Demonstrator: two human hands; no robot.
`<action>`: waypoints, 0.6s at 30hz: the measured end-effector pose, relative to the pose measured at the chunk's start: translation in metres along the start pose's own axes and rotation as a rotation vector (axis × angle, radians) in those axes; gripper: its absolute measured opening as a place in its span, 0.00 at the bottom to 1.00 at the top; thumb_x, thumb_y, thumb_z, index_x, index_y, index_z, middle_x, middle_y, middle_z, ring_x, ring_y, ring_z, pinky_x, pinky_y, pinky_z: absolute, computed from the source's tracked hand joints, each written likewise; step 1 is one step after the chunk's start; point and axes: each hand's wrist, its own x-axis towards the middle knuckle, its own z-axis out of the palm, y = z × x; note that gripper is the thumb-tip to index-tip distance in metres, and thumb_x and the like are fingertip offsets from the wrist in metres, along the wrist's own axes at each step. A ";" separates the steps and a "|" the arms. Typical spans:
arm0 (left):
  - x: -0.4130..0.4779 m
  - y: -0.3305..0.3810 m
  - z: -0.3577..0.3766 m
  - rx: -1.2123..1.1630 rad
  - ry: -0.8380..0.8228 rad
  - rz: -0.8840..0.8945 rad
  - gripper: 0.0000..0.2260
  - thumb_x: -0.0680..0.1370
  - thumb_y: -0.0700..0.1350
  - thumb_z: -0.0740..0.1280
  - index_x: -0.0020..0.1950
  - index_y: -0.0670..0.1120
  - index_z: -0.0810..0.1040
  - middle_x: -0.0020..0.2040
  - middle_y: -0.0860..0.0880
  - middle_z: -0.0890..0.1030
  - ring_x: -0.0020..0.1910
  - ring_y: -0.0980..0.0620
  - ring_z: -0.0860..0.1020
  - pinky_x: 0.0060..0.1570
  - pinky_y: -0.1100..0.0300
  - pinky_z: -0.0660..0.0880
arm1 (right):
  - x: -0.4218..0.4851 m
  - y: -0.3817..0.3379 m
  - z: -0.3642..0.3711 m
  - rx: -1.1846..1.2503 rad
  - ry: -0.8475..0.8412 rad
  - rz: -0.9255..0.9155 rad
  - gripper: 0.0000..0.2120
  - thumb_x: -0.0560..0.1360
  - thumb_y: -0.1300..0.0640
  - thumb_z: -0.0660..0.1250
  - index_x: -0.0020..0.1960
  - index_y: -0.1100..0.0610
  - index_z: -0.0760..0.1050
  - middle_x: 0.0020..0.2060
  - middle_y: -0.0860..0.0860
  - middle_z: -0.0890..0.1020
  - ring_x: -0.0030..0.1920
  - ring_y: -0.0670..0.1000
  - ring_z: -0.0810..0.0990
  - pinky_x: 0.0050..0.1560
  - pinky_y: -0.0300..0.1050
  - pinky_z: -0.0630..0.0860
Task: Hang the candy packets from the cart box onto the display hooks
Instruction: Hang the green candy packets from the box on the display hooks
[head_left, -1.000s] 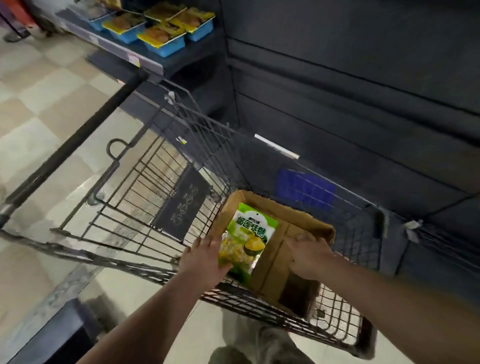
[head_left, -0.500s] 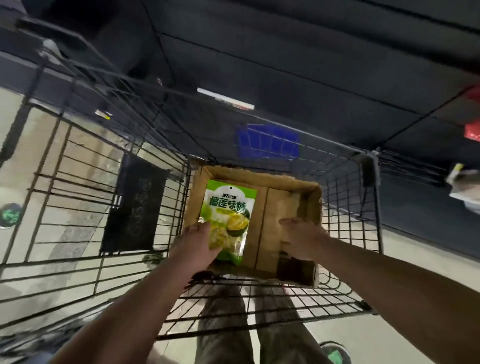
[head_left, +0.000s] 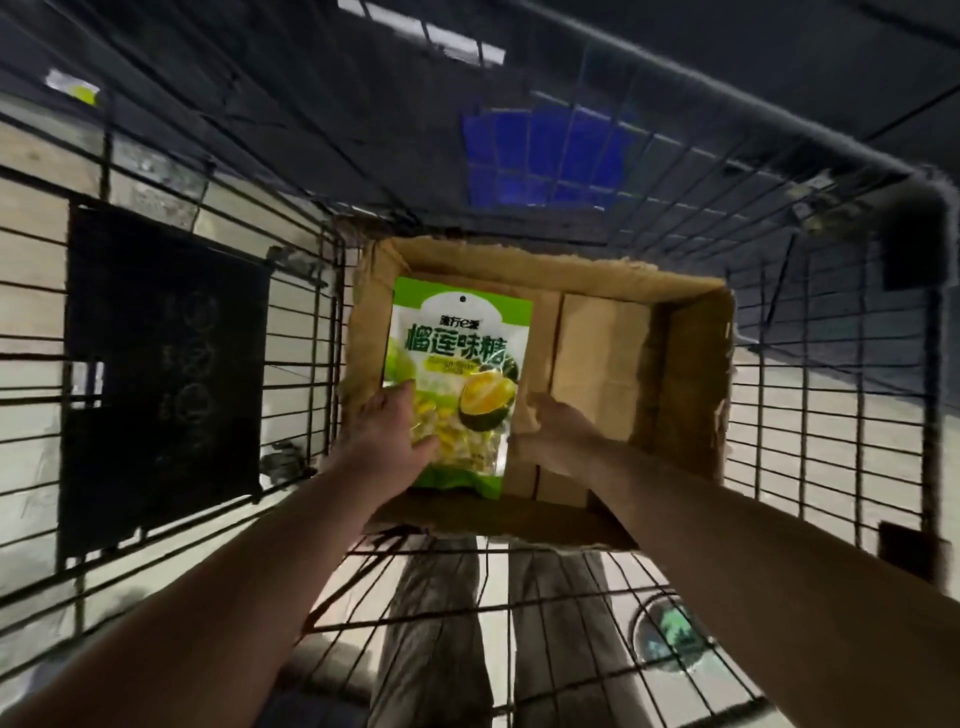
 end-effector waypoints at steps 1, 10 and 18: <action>0.004 0.001 0.001 -0.023 0.005 -0.002 0.33 0.78 0.53 0.65 0.78 0.47 0.54 0.75 0.42 0.64 0.73 0.41 0.65 0.68 0.48 0.65 | 0.009 0.001 0.005 0.065 0.007 0.014 0.23 0.77 0.58 0.65 0.71 0.59 0.65 0.66 0.61 0.74 0.64 0.61 0.74 0.62 0.52 0.74; 0.035 -0.013 0.024 -0.234 0.045 -0.067 0.30 0.78 0.53 0.66 0.77 0.47 0.59 0.72 0.42 0.68 0.67 0.42 0.72 0.59 0.53 0.72 | 0.071 0.004 0.038 0.455 0.116 0.192 0.26 0.75 0.57 0.69 0.69 0.61 0.67 0.63 0.59 0.77 0.60 0.59 0.77 0.52 0.45 0.74; 0.054 -0.013 0.030 -0.262 -0.012 -0.163 0.31 0.76 0.52 0.69 0.75 0.46 0.62 0.72 0.43 0.69 0.67 0.42 0.73 0.61 0.54 0.70 | 0.073 0.042 0.022 0.554 0.288 0.240 0.16 0.77 0.59 0.65 0.63 0.64 0.75 0.51 0.59 0.80 0.52 0.56 0.78 0.43 0.41 0.66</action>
